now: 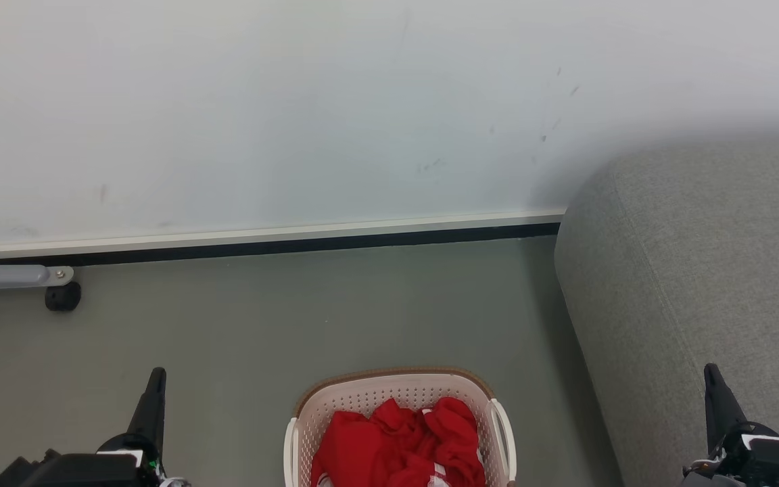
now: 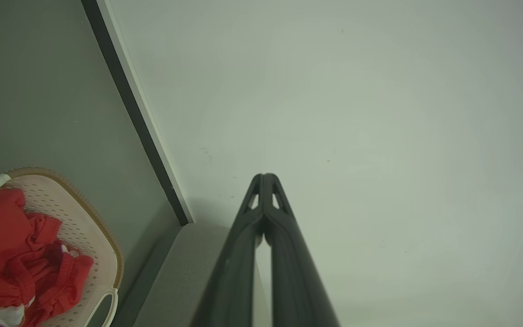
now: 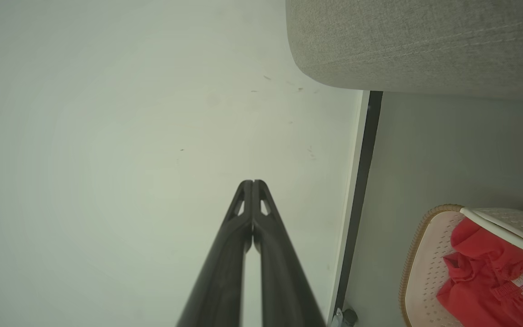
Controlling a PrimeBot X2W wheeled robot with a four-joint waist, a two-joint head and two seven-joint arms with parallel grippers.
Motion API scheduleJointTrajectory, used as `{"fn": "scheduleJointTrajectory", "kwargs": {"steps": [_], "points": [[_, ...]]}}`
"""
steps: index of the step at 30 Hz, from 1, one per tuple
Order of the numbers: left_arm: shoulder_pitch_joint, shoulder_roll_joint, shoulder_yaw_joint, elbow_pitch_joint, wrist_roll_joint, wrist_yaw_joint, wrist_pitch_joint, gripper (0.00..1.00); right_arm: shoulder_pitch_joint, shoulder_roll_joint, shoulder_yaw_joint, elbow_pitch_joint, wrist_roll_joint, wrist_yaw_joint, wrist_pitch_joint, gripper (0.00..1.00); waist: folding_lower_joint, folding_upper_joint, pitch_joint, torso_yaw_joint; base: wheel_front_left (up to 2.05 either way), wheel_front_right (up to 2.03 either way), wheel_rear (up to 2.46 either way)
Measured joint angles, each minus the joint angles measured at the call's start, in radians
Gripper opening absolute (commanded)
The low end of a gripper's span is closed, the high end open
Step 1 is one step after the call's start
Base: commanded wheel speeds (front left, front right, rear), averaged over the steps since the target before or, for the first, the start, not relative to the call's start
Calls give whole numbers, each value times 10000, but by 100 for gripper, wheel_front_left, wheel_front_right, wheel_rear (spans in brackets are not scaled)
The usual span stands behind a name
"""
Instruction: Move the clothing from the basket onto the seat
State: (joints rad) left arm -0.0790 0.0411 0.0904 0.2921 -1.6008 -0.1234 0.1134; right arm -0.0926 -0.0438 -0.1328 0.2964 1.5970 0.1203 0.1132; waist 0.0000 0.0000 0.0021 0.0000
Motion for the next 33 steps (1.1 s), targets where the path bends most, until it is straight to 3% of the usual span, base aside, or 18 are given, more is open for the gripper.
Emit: {"fn": "scheduleJointTrajectory", "kwargs": {"steps": [8, 9, 10, 11, 12, 13, 33], "points": [[0, 0, 0, 0, 0, 0, 0, 0, 0, 0, 0, 0, 0, 0, -2, 0, 0, 0, 0, 0, 0, 0, 0], [23, -10, -10, 42, 2, 4, 0, 100, 15, 8, 8, 52, -4, -2, -2, 100, 0, 0, 0, 0, 0, 0, 0], [83, -29, -19, 144, 2, 8, 0, 0, 63, 29, 17, 138, -4, -15, -2, 0, 0, 0, 0, 0, 0, 0, 0], [174, -63, -33, 253, 2, 12, -2, 100, 140, 59, 29, 253, -4, -15, -2, 100, 0, 0, 0, 0, 0, 0, 0], [284, -96, -42, 353, 2, 12, -2, 0, 243, 92, 40, 366, -4, -17, -2, 0, 0, 0, 0, 0, 0, 0, 0], [380, -119, -50, 474, 2, 13, -2, 100, 336, 132, 48, 485, -4, -19, -2, 100, 0, 0, 0, 0, 0, 0, 0], [624, -136, -706, 165, 570, 198, -631, 100, 607, 199, 729, 263, -391, -77, -631, 100, 0, 0, -56, 6, 0, 0, 0]]}}
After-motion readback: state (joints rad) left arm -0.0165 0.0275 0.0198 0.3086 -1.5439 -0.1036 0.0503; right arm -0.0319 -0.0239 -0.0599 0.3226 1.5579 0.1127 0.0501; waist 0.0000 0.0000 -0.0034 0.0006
